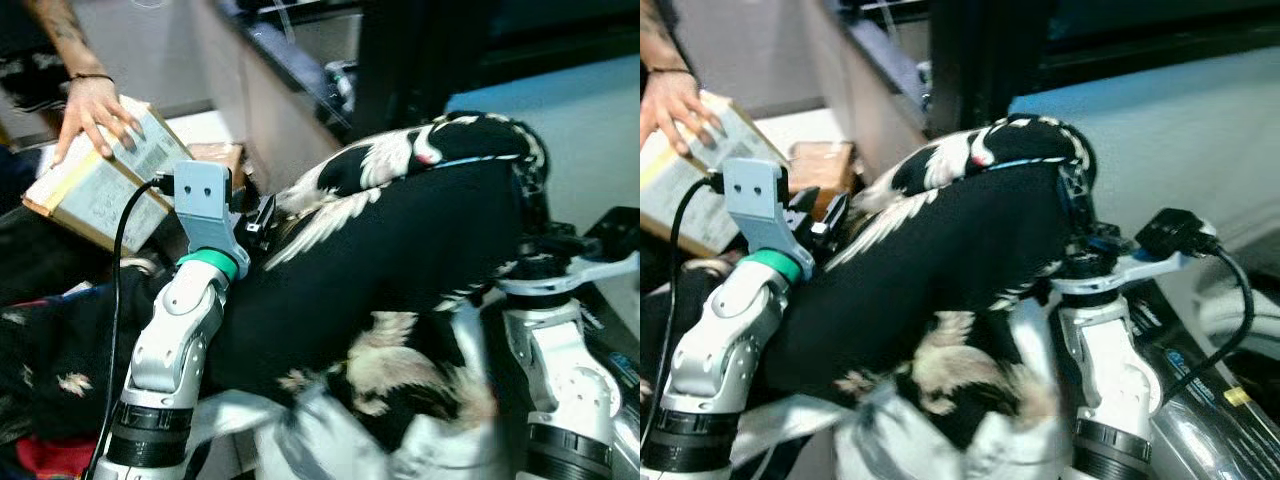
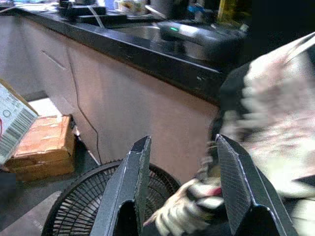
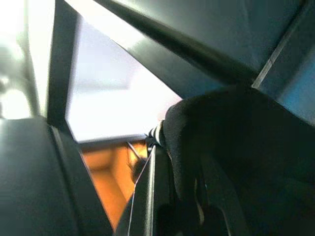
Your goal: Clothes washing
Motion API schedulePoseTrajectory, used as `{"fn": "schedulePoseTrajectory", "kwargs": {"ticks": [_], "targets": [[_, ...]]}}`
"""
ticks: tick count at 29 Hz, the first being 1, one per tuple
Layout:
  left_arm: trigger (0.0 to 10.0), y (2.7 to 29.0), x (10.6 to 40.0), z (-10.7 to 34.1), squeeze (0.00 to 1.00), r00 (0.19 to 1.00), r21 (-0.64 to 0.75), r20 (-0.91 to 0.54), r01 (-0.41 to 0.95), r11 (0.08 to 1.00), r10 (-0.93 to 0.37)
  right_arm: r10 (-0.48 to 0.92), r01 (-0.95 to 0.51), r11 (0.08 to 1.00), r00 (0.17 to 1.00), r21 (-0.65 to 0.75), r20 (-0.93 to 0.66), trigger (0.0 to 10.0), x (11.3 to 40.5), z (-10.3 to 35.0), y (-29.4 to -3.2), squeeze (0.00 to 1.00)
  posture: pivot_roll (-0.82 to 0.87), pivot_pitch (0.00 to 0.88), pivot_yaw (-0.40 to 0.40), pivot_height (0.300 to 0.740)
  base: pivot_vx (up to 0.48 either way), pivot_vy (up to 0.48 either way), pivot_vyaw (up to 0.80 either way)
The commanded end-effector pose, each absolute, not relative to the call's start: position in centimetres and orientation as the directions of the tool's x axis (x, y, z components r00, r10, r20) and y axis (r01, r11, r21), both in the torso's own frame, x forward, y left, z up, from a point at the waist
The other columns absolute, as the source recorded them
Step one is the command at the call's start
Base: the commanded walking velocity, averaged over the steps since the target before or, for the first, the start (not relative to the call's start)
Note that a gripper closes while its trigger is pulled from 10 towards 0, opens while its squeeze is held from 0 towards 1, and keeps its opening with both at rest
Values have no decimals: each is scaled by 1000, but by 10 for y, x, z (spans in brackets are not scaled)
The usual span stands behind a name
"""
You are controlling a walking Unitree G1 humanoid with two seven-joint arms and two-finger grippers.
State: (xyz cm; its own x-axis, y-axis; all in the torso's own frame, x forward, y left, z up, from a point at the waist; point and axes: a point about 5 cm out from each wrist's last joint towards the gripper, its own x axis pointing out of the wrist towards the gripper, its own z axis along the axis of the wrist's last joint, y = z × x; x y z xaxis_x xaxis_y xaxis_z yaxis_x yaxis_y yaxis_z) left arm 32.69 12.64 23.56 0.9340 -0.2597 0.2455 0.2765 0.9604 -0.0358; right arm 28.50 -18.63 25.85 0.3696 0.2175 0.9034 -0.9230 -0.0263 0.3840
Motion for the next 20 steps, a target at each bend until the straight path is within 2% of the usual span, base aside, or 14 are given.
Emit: {"fn": "schedulePoseTrajectory", "kwargs": {"ticks": [1, 7, 16, 17, 18, 19, 20], "targets": [[10000, 126, 327, 232, 0, 937, -40, 228, 281, 959, -265, 178, -947, -55, 303, 317, 936, 10000, 279, 268, -193, 0, 110, 19, 97, 740, 0, 0, -800], [10000, 127, 327, 233, 0, 936, -36, 229, 283, 959, -267, 149, -969, -97, 212, 228, 966, 10000, 275, 286, -196, 0, 115, 17, 99, 740, 0, 0, -800], [10000, 127, 326, 234, 0, 936, -34, 232, 282, 959, -267, 129, -977, -95, 181, 194, 975, 10000, 281, 304, -197, 0, 118, 13, 95, 740, 0, 0, -800], [10000, 128, 326, 235, 0, 936, -34, 234, 278, 960, -263, 240, -979, -15, 192, 201, 952, 10000, 282, 315, -185, 0, 123, 14, 90, 740, 0, 0, -800], [10000, 129, 326, 235, 0, 936, -34, 235, 277, 960, -261, 288, -979, 29, 200, 201, 936, 10000, 283, 320, -178, 0, 123, 14, 90, 740, 0, 0, -800], [10000, 130, 325, 236, 0, 937, -33, 236, 274, 961, -259, 362, -968, 126, 250, 219, 898, 10000, 288, 328, -169, 0, 123, 14, 90, 740, 0, 0, -800], [10000, 130, 325, 236, 0, 937, -33, 236, 274, 961, -259, 387, -958, 171, 280, 230, 879, 10000, 290, 330, -166, 0, 123, 14, 90, 740, 0, 0, -800]]}}
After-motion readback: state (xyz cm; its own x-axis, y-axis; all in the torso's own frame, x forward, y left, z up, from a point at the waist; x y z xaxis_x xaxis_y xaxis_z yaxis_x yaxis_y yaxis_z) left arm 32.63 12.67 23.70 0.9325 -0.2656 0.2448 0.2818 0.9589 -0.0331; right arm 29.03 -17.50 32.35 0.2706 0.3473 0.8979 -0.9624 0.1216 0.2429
